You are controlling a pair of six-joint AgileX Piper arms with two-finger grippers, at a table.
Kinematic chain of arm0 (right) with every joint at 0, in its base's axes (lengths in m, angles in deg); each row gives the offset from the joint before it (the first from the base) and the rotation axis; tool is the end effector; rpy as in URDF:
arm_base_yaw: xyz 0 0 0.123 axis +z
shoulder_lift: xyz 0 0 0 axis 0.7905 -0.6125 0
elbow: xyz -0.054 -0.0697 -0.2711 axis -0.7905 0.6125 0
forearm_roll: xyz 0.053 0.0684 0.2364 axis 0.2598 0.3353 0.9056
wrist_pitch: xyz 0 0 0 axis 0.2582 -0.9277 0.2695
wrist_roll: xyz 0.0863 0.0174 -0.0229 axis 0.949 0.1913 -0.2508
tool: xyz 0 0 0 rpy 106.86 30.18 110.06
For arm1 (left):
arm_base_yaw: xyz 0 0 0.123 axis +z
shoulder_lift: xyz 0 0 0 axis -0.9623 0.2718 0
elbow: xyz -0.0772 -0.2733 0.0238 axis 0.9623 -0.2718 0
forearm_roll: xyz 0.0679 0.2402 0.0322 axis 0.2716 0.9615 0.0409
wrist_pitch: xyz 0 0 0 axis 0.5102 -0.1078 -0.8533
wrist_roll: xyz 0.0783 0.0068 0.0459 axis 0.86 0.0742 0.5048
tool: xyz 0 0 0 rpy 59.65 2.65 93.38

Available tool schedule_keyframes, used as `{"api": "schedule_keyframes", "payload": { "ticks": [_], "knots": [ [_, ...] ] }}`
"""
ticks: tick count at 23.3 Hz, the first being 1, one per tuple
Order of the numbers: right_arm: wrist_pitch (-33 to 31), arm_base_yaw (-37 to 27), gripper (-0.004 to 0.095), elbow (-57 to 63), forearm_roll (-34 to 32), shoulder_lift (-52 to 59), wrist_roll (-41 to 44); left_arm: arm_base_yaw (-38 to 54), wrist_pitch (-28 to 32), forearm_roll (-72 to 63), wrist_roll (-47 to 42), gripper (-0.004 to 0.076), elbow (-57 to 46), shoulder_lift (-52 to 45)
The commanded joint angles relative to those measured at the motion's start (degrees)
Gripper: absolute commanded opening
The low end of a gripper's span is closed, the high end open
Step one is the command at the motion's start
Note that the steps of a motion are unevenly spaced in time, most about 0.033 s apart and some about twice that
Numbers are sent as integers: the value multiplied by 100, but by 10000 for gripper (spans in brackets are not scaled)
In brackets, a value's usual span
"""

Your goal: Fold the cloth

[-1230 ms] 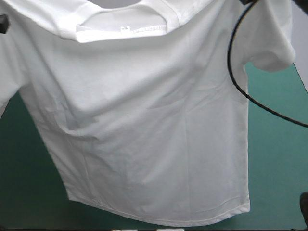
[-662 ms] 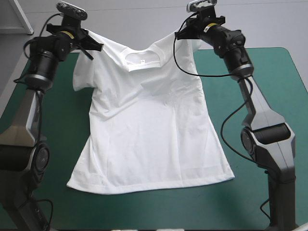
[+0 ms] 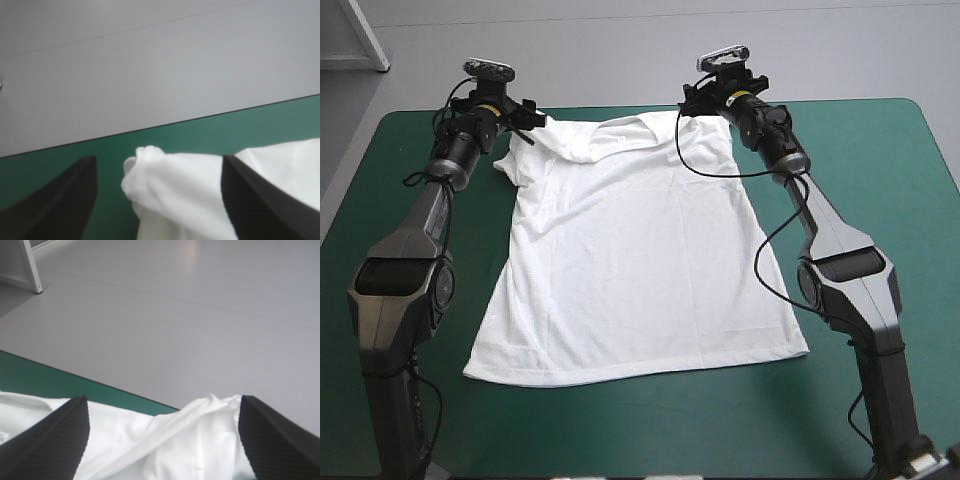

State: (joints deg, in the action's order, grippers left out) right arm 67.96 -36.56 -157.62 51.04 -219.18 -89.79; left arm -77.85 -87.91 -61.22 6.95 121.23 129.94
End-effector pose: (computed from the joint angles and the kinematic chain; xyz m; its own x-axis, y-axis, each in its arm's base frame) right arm 0.5540 0.1611 0.2926 -0.2037 -0.1262 -0.9709 -0.3399 0.9391 -0.0507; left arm 0.5346 -0.0351 0.2835 -0.3748 0.1998 -0.9053 0.1433 0.9773 0.1563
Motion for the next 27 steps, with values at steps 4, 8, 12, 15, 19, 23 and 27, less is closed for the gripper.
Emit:
{"api": "schedule_keyframes", "payload": {
  "ticks": [4, 8, 12, 15, 19, 23, 27],
  "knots": [
    [-1165, -175, 732, -210, -29, 1537, 284, 167, -1054, -26, -80, 630, 827, -1134],
    [-2545, -223, 714, -210, -119, 2129, 519, 167, -2141, -48, -80, 630, 1217, -1836],
    [-4051, -223, 668, -210, -106, 2601, 748, 167, -3303, -48, -80, 630, 1254, -2605],
    [-5054, -223, 611, -141, -87, 2811, 963, 167, -4424, 6, -116, 630, 1254, -3191],
    [-5054, -223, 554, 827, 453, 3483, 1139, 167, -5700, 87, -169, 630, 1214, -3550],
    [-5042, -212, 553, 3427, 372, 4955, 913, 167, -5686, 146, -249, 630, -300, -4229],
    [-5030, -212, 553, 5579, 24, 6288, 835, 167, -5614, 502, -297, 630, -3161, -5353]
  ]
}}
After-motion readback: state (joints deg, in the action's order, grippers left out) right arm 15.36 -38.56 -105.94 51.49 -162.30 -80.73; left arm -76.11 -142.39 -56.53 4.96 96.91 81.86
